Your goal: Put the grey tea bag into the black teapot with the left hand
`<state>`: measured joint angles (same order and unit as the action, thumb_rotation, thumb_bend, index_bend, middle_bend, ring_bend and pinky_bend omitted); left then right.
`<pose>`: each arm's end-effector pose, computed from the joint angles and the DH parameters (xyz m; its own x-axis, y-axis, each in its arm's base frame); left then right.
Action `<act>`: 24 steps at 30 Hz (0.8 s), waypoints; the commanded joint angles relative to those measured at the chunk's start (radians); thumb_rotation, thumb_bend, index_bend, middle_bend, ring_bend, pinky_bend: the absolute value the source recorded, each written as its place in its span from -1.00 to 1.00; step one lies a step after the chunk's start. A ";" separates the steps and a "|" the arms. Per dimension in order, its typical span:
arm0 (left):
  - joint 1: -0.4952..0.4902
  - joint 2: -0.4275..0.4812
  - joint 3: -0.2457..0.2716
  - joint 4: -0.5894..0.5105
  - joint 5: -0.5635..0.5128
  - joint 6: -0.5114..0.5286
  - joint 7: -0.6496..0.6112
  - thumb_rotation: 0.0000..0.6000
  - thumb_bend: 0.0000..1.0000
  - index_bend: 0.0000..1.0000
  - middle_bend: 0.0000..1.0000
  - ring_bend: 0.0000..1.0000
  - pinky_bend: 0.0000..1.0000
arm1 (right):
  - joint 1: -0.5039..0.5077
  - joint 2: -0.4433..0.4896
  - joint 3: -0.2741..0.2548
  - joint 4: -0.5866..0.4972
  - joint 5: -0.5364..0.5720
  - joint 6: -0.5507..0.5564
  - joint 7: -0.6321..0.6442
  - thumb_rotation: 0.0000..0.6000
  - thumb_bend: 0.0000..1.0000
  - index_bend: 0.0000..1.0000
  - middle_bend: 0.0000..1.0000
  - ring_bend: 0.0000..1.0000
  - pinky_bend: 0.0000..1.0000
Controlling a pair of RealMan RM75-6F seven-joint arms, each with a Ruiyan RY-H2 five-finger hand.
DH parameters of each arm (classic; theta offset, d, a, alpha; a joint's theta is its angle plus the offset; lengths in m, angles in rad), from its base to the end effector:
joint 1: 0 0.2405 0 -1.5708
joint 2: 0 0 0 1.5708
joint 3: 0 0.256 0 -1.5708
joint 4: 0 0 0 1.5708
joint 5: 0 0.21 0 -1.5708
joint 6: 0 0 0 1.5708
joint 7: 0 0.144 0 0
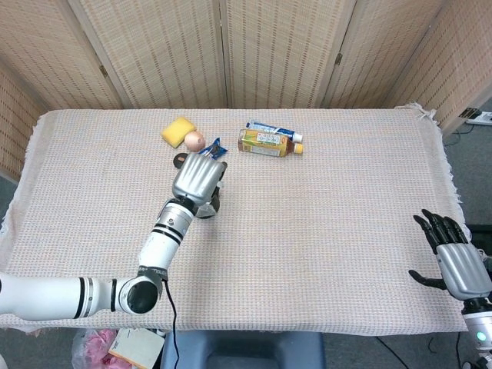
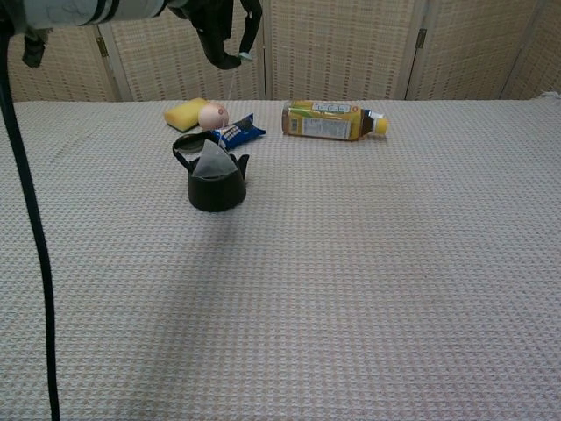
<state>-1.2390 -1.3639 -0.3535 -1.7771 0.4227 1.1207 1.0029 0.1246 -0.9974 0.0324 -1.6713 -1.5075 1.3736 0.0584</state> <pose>0.0247 0.3908 0.0561 0.6643 0.0302 0.7469 0.6988 -0.3800 -0.6061 -0.3079 -0.1883 0.1753 0.4030 -0.1108 0.9085 -0.9152 -0.0446 0.4005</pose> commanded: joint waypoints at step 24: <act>0.003 0.054 0.077 0.132 0.051 -0.143 -0.177 1.00 -0.03 0.18 1.00 1.00 1.00 | 0.015 -0.031 0.014 -0.012 0.052 -0.026 -0.102 1.00 -0.86 -1.00 -1.00 -1.00 -1.00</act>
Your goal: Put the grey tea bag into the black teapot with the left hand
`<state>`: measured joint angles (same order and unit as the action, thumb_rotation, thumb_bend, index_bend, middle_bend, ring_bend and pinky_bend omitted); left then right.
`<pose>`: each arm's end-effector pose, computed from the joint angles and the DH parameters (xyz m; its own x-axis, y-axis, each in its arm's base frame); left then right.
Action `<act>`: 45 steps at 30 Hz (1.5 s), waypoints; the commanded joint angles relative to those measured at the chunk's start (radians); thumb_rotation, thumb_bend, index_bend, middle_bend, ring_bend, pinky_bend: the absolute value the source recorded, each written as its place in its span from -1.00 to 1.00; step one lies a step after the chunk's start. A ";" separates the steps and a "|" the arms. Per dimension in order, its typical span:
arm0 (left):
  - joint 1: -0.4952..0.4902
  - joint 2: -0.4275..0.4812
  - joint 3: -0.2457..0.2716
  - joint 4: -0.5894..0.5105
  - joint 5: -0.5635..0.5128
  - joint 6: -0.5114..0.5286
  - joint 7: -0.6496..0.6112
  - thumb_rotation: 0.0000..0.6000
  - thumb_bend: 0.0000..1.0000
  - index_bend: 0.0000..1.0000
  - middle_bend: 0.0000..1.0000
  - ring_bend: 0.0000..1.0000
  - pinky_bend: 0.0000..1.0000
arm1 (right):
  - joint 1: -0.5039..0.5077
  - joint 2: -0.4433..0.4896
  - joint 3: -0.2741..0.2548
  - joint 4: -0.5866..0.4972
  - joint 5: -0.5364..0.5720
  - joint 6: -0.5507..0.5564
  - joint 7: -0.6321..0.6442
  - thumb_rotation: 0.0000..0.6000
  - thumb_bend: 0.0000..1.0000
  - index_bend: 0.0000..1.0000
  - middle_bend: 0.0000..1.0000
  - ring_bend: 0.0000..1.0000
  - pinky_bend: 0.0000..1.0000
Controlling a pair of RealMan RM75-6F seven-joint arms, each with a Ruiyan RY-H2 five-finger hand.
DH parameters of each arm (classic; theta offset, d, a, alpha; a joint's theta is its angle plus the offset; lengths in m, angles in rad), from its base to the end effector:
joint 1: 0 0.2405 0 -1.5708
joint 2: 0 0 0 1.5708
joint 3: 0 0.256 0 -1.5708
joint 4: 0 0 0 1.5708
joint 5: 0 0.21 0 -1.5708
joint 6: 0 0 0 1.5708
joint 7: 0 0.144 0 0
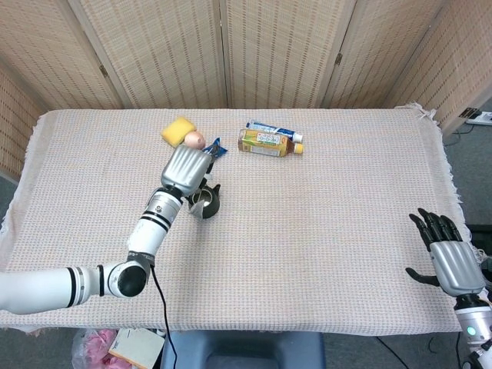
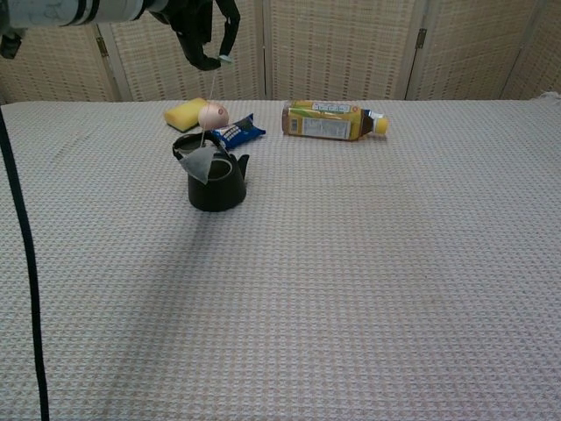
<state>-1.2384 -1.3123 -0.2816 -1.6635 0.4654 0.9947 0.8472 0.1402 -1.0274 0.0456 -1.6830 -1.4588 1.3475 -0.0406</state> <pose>-0.0015 0.4170 0.0651 0.6614 0.0602 0.7476 0.7097 -0.3727 -0.5979 -0.3068 -0.1952 0.1653 0.4472 -0.1186 0.8866 -0.8939 -0.0258 0.4474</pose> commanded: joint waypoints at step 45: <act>0.009 0.007 0.069 0.115 0.076 -0.109 -0.185 1.00 -0.03 0.18 1.00 1.00 1.00 | 0.005 -0.018 0.000 -0.004 0.014 -0.007 -0.050 1.00 -0.86 -1.00 -1.00 -1.00 -1.00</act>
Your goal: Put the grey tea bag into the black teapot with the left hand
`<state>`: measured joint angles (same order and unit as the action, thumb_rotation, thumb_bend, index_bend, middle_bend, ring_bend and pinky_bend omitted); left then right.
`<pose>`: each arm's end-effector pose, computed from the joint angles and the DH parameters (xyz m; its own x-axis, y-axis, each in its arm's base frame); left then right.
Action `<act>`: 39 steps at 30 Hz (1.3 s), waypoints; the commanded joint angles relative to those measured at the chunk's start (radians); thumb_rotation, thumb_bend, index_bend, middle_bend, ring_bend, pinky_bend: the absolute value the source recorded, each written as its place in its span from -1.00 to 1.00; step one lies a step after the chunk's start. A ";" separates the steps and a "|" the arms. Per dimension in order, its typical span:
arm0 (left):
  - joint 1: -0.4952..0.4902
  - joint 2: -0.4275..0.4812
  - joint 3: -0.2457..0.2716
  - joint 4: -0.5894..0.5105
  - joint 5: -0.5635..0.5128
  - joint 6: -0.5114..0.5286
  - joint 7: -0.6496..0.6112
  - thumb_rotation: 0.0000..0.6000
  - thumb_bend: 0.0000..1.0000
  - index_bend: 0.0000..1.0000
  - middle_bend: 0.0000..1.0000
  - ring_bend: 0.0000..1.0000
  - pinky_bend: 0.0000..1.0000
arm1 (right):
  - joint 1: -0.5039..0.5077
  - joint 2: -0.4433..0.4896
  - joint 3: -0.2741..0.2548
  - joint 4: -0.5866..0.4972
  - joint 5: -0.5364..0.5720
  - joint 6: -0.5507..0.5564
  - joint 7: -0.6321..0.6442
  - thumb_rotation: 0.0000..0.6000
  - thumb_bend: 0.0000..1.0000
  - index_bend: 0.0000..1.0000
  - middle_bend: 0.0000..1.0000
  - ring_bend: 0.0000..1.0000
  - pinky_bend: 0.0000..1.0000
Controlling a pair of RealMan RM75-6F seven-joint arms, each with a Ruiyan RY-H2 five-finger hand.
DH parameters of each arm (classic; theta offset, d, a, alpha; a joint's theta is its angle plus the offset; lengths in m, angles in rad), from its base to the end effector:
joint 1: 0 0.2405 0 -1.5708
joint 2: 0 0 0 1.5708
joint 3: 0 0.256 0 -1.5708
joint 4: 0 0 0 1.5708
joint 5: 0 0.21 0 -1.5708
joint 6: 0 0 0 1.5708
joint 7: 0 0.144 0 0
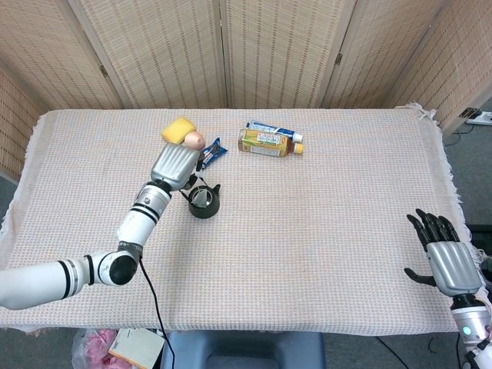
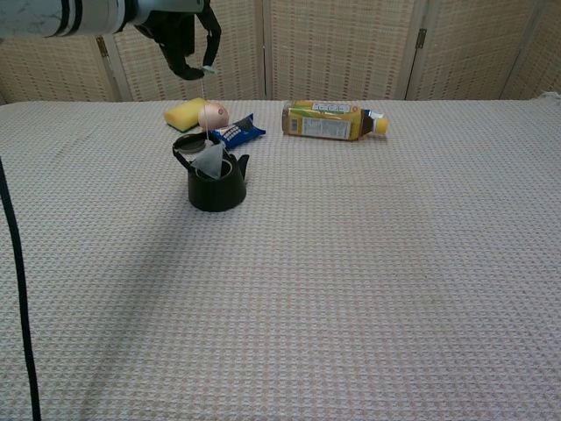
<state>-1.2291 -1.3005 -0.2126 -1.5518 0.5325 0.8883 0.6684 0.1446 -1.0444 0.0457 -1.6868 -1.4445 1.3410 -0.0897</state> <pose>-0.0290 0.4352 0.0660 0.6376 0.1131 0.7620 0.7385 -0.3714 -0.5628 -0.3060 -0.1962 0.1592 0.4701 -0.1253 0.8737 -0.8818 -0.0235 0.4711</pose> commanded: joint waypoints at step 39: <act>0.283 -0.035 0.105 -0.037 0.298 -0.028 -0.388 1.00 -0.03 -0.20 1.00 0.99 1.00 | -0.023 0.002 -0.036 -0.012 -0.087 0.048 0.002 1.00 -0.85 -1.00 -1.00 -1.00 -1.00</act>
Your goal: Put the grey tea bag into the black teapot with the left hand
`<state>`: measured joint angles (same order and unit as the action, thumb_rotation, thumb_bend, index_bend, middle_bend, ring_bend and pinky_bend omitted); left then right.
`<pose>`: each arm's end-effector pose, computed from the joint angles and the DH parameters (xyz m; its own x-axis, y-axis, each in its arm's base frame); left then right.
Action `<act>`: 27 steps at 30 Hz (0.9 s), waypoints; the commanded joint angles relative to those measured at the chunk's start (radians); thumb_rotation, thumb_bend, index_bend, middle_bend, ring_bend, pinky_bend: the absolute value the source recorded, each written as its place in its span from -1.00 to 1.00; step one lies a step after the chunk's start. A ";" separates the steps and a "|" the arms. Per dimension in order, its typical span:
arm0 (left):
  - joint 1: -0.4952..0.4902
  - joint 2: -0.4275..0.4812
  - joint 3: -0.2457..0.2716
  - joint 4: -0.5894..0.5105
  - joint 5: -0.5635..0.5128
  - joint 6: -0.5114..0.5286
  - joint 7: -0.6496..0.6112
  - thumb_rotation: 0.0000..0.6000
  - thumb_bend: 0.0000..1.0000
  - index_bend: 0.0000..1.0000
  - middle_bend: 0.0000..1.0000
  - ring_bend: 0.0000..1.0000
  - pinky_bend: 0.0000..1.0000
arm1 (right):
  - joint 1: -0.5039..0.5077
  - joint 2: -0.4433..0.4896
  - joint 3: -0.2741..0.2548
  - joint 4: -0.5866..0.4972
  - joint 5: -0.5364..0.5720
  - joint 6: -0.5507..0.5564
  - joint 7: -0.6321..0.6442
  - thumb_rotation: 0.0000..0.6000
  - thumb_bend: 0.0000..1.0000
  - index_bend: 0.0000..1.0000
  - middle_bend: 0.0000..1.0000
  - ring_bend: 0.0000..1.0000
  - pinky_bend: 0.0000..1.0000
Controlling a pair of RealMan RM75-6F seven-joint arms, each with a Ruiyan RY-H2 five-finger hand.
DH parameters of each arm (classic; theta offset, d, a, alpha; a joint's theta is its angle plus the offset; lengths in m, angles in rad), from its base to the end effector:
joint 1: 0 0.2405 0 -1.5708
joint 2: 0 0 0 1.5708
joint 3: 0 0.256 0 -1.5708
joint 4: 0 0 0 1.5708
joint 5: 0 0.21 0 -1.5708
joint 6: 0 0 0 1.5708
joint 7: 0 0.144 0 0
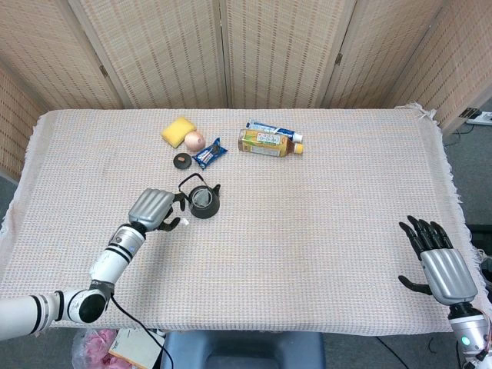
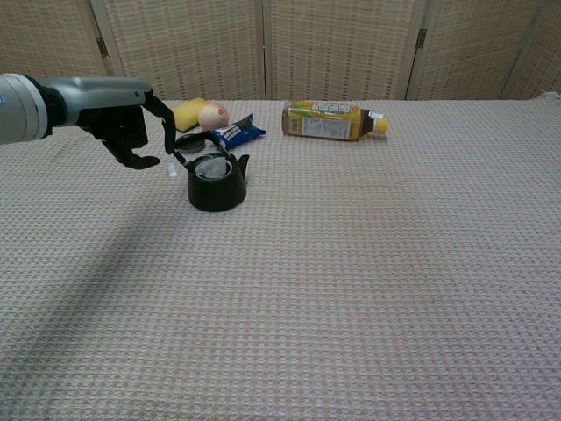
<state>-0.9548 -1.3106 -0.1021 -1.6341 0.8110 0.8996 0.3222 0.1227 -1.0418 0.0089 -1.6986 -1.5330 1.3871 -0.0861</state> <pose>-0.1277 0.3747 0.0374 0.4566 0.3380 0.8229 0.8772 -0.3256 -0.3530 -0.2976 -0.1814 0.1553 0.4743 -0.1192 0.8723 -0.8801 -0.0868 0.4667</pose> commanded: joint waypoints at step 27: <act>-0.042 0.100 -0.009 -0.073 -0.133 -0.253 -0.065 1.00 0.09 -1.00 1.00 1.00 1.00 | 0.003 0.009 0.001 0.006 0.003 -0.011 0.027 1.00 -0.82 -1.00 -1.00 -1.00 -1.00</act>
<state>-0.9634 -1.2310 -0.1139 -1.6956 0.7361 0.7049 0.2646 0.1249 -1.0333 0.0101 -1.6927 -1.5303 1.3766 -0.0598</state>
